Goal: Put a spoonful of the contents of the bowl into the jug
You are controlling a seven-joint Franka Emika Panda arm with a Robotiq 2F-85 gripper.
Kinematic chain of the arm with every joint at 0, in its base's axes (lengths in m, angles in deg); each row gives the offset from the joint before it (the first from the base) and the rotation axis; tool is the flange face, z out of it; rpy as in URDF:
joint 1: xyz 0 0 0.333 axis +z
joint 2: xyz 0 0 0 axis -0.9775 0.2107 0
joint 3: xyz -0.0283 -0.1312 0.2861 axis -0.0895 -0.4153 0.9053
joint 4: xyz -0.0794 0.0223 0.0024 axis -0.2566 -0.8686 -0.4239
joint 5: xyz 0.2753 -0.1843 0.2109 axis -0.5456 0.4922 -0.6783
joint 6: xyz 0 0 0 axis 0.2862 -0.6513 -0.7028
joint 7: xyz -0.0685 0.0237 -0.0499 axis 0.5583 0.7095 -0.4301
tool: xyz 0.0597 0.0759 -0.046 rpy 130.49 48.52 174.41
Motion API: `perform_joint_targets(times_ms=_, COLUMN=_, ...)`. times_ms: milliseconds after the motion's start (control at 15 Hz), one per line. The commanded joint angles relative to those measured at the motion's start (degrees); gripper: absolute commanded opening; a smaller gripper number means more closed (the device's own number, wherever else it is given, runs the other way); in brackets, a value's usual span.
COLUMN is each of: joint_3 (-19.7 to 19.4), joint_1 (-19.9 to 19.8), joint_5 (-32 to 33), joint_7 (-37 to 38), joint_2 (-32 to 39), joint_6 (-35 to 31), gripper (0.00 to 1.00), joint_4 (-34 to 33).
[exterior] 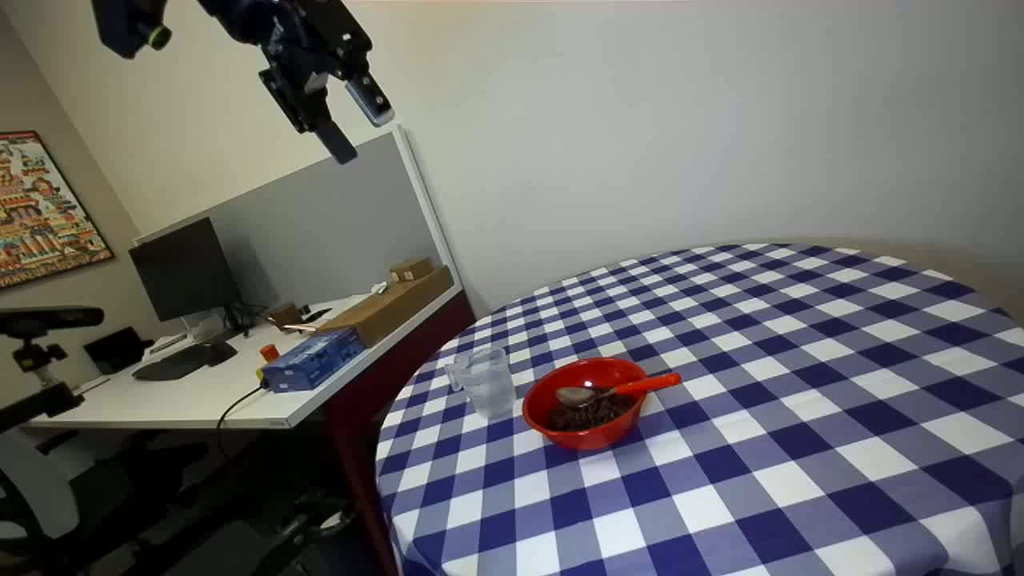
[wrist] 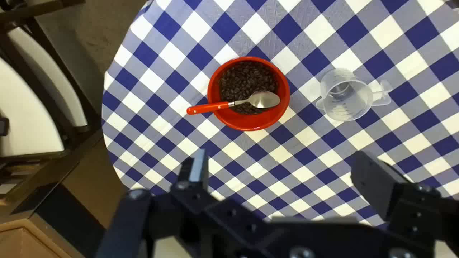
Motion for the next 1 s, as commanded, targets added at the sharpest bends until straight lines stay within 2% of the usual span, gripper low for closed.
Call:
perform_joint_targets(times_ms=0, joint_3=-0.3, joint_1=0.4, joint_5=0.3, joint_7=0.2, joint_2=0.0, joint_6=0.1, gripper=1.0, joint_4=-0.1)
perform_joint_targets(times_ms=267, joint_3=-0.3, joint_1=0.4, joint_5=0.3, joint_7=0.2, joint_2=0.0, joint_6=0.1, gripper=1.0, joint_4=-0.1)
perform_joint_targets(times_ms=600, joint_3=-2.3, joint_1=2.6, joint_5=1.2, joint_7=-9.3, joint_2=3.9, joint_6=7.8, gripper=1.0, joint_4=-4.0)
perform_joint_targets(times_ms=933, joint_3=-3.1, joint_1=1.9, joint_5=9.2, joint_7=-16.9, joint_2=7.1, joint_6=13.3, gripper=1.0, joint_4=-9.9)
